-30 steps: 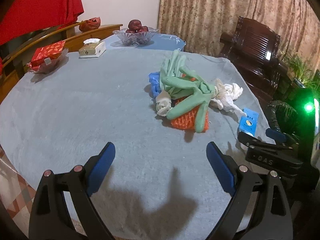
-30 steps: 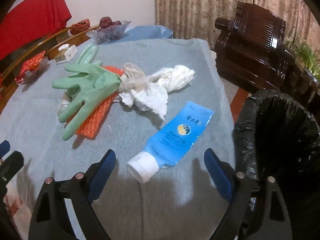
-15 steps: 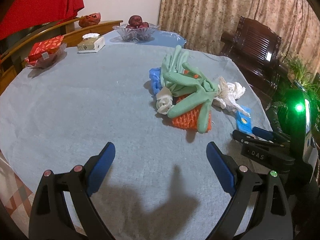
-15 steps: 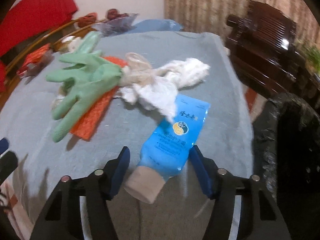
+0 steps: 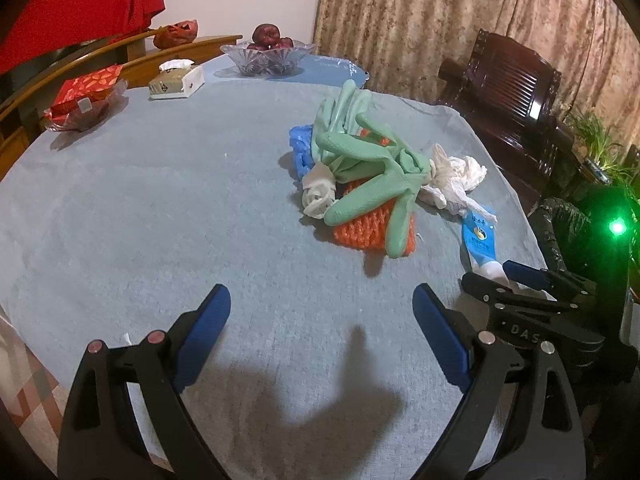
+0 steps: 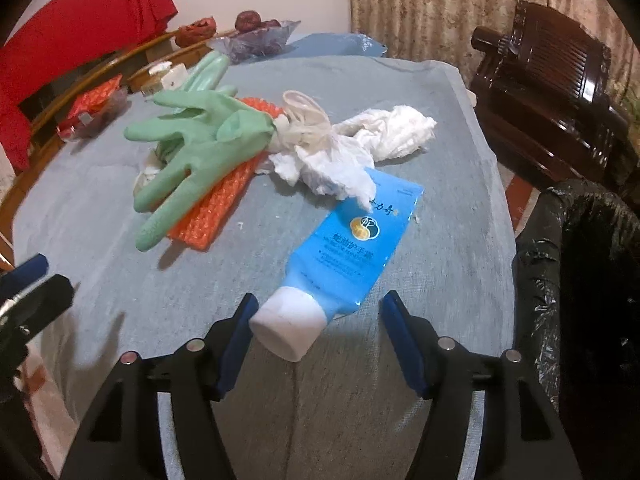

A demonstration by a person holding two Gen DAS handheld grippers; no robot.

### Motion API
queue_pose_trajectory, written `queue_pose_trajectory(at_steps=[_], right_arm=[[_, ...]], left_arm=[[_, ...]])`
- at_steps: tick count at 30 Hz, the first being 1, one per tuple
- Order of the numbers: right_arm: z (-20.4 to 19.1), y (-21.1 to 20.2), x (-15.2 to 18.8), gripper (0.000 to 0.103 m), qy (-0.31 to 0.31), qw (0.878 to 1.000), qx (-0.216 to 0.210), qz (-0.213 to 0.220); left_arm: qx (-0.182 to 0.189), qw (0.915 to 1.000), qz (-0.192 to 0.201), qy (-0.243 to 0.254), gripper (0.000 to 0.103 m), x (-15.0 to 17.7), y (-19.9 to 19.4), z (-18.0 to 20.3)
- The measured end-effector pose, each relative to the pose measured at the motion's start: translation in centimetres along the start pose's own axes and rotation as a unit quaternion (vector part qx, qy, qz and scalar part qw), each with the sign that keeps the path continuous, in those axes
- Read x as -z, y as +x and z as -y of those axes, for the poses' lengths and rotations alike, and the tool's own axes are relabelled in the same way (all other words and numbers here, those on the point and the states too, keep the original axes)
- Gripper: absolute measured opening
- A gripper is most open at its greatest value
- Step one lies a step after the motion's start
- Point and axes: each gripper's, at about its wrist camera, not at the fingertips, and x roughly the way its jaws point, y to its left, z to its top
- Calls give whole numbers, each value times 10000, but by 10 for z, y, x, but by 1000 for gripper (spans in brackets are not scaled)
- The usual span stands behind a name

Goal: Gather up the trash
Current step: 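Grasp the blue hand-cream tube by its white cap with the right tool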

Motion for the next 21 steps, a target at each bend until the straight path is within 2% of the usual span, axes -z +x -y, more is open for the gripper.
queue_pose_trajectory(at_steps=[1,4,12,18,20,21], right_arm=[[0,0,0,53,-61,10000,2,-9],[3,-3,-1,49,-210,9997,-70,-67],[14,-13,10,50,-9,9998,1,-191],[16,-4,0,49,363,9993,21,-118],[18,-2,-3,43,451,9989,-18,-90],[18,-2,-5,36,452,9989,-51,-91]], left_arm=[[1,10000,-1,-11,90,0,0,0],[6,10000,-5,-32,90,1,1,0],[57,10000,-33,-19,90,3,3,5],[53,10000,-26,1,90,2,3,7],[48,10000,-23,3,90,1,3,7],[44,10000,-20,2,90,1,3,7]])
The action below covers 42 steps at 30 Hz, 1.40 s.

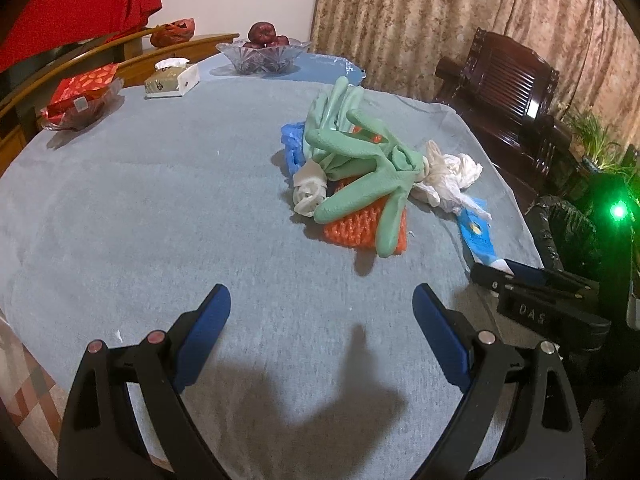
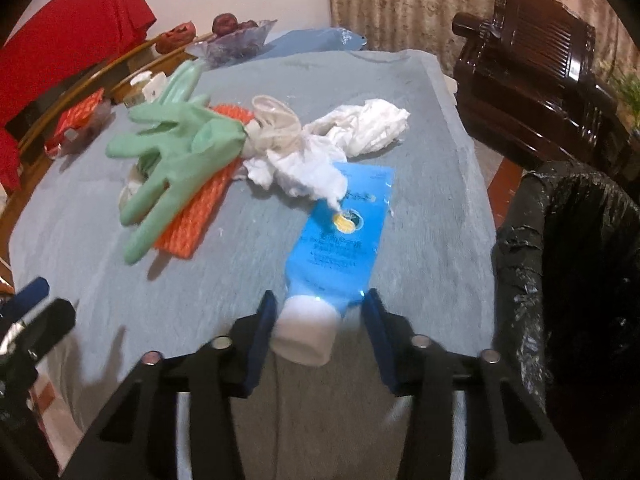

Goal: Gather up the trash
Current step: 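Grasp the blue hand-cream tube by its white cap with the right tool, then grasp the green rubber glove with the left tool while right holds the tube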

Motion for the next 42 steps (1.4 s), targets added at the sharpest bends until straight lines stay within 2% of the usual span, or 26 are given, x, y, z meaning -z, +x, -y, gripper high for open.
queue_pose_trajectory(at_steps=[1,7,11,16,25,30,32,38,42], right_arm=[[0,-1,0,30,-43,10000,7,-4],[1,-6,8,31,-269,9996,-50,-55],[2,-3,3,33,-144,9998,-85,-97],[6,-6,2,29,-62,9999,-81,-119],[28,-41,-10,29,240,9987,58,443],[33,-44,-20,29,233,9980,44,584],[36,-41,-23,29,229,9981,51,571],[48,-33,-30,29,302,9981,46,533],[51,-31,-33,29,288,9980,45,555]], left_arm=[[-5,10000,3,1,90,0,0,0],[-1,10000,-24,-6,90,-1,0,0],[9,10000,-40,15,90,-1,0,2],[50,10000,-29,50,89,-3,1,6],[226,9994,144,202,83,-24,14,34],[253,9988,268,311,80,-46,33,56],[237,9985,345,365,77,-54,40,64],[213,9985,347,367,55,-74,66,74],[156,9983,388,399,52,-79,74,80]])
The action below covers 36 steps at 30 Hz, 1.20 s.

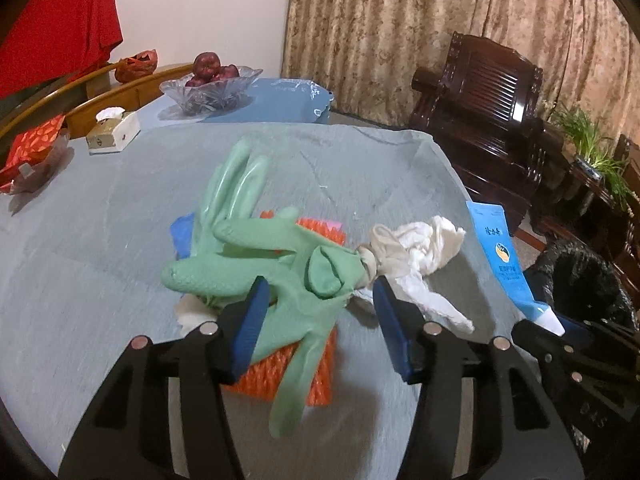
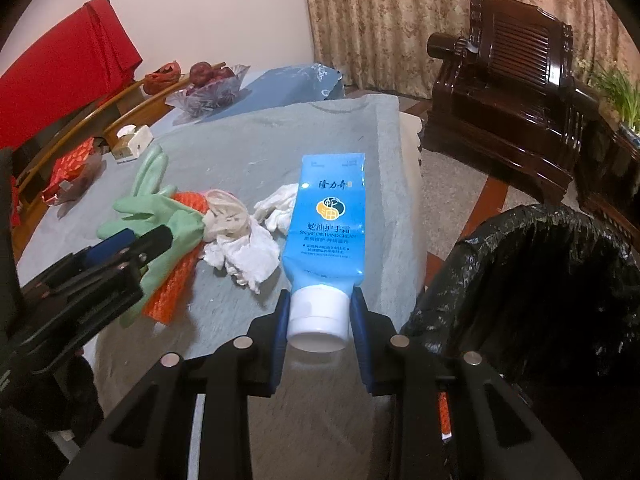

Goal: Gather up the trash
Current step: 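Grasp the green rubber glove with the left tool while right holds the tube, then carry the glove and tube over the bin with both tools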

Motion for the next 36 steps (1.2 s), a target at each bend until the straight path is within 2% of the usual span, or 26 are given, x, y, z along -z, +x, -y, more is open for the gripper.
queue_pose_trajectory(at_steps=[2,3,4,6,8,16,19,24,26,27,28,33,36], right_arm=[[0,1,-1,29,-8,10000,-13,7],[1,2,-1,29,-7,10000,-21,7],[1,3,-1,29,-9,10000,-30,4],[1,4,-1,30,-1,10000,-43,1],[2,3,0,30,1,10000,-52,8],[8,-6,-2,29,33,9999,-92,87],[9,-11,-2,29,6,9999,-105,129],[9,-10,4,29,-23,9999,-119,46],[9,-9,7,29,-40,9999,-108,7],[10,-8,7,29,-39,9999,-105,-6],[11,-8,7,29,-32,9999,-102,-17],[15,-6,8,29,-28,10000,-61,-31],[17,-5,10,29,-28,10000,-50,-55]], left_arm=[[-52,10000,-25,53,44,-1,5,4],[-100,9999,-49,64,36,-1,7,4],[-136,9999,-71,57,23,-1,9,4],[-126,9999,-91,7,7,-1,10,2],[-92,9999,-57,-72,2,1,6,-2],[-42,9997,238,35,1,15,-42,4],[-7,9998,210,45,1,25,-55,4],[82,9998,-115,151,5,39,-49,4],[144,9997,-161,128,23,40,-47,5],[152,9997,-137,108,42,40,-48,5],[164,9998,-80,92,50,39,-49,6],[110,9998,-78,116,51,36,-40,11],[-71,9998,-92,164,51,34,-30,14]])
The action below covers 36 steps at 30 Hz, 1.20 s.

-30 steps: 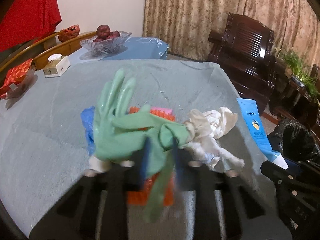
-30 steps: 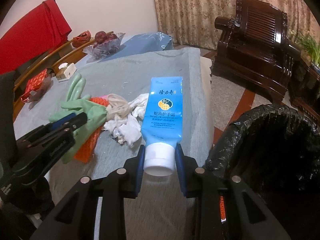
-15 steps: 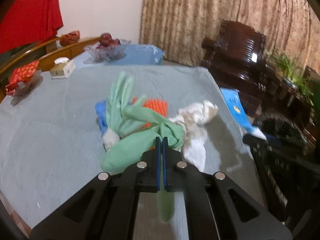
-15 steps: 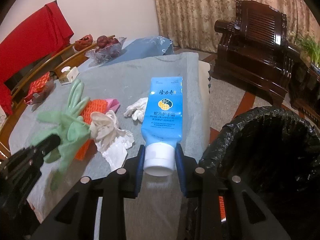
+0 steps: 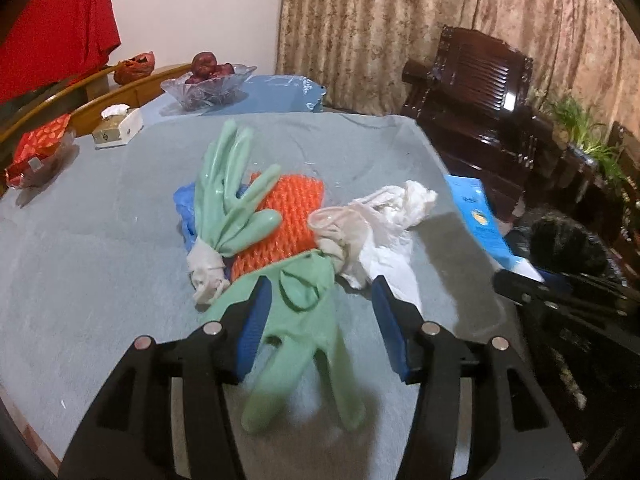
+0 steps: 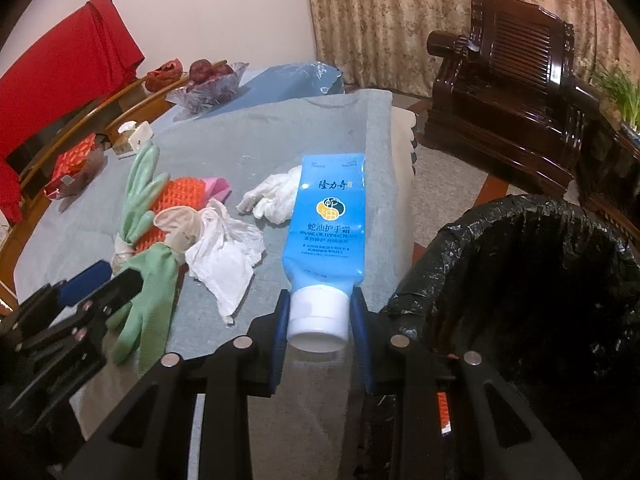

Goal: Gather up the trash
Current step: 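Carry the glove and tube over the bin with both tools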

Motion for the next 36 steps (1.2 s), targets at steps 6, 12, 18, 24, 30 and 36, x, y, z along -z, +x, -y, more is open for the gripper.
queue_pose_trajectory(at_steps=[6,12,18,24,30,36], right_arm=[[1,3,2,30,11,10000,-14,-51],[-3,-2,0,30,-77,10000,-28,17],[-6,-17,-4,30,-125,9997,-128,159],[-6,-38,-8,30,-136,9992,-210,309],[1,-68,-9,30,-162,9983,-184,522],[27,-97,0,29,7,9980,-11,638]], left_arm=[[-19,9996,-250,149,6,-4,24,2],[-12,10000,-3,65,3,-1,7,0],[96,9997,225,13,3,-3,-26,1],[188,9991,385,27,3,-8,-55,8],[385,9978,534,99,3,-15,-79,25],[713,9953,602,275,3,-18,-91,61]])
